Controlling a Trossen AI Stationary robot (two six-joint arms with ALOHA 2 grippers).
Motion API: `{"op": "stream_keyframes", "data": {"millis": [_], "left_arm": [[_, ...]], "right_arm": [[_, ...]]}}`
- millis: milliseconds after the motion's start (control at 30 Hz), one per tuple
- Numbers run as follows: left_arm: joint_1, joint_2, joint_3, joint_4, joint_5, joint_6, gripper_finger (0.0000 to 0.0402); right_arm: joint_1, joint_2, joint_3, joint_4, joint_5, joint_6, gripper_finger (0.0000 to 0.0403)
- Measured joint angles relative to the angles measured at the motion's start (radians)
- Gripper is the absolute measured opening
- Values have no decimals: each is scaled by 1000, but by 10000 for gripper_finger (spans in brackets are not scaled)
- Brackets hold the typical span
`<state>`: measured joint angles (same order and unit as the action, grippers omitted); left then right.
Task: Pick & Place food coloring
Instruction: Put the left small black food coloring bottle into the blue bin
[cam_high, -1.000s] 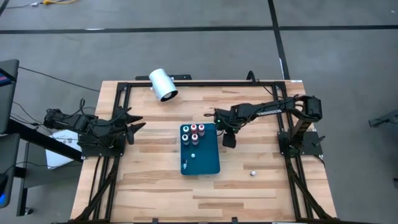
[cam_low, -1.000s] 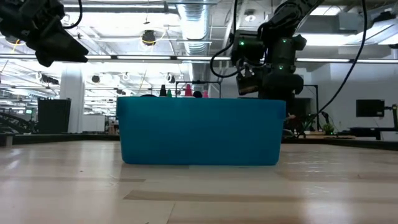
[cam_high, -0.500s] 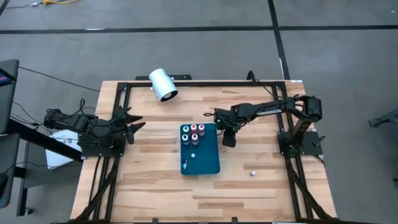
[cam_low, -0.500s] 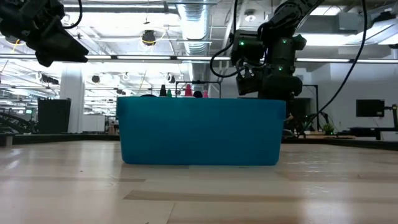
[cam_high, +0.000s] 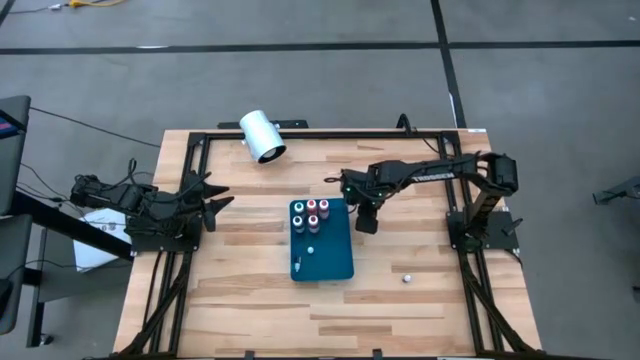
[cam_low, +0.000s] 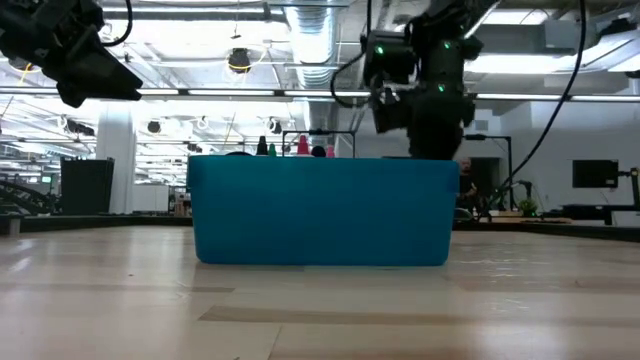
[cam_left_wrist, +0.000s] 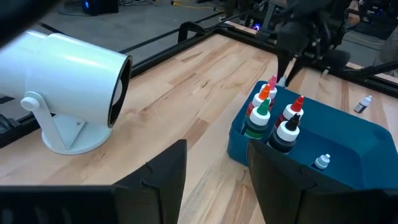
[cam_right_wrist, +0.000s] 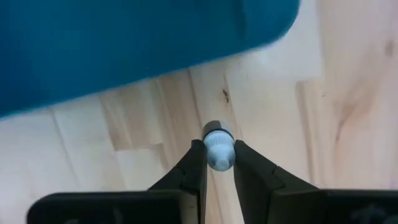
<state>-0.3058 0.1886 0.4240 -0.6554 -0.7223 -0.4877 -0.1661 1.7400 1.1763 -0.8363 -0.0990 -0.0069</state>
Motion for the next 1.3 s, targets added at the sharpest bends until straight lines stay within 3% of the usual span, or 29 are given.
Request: {"op": "stream_keyframes", "data": {"millis": [533, 700, 933, 1300], "left_arm": [[0, 0, 0, -28, 13, 2, 160], [0, 0, 0, -31, 95, -69, 160], [-1, 0, -1, 27, 280, 83, 160], [-1, -121, -111, 150, 319, 121, 160]], "right_arm": [[7, 0, 286, -207, -1, -21, 52], [37, 0, 333, -184, -1, -26, 52], [74, 0, 339, -108, 0, -28, 52], [83, 0, 339, -94, -4, -16, 52]]}}
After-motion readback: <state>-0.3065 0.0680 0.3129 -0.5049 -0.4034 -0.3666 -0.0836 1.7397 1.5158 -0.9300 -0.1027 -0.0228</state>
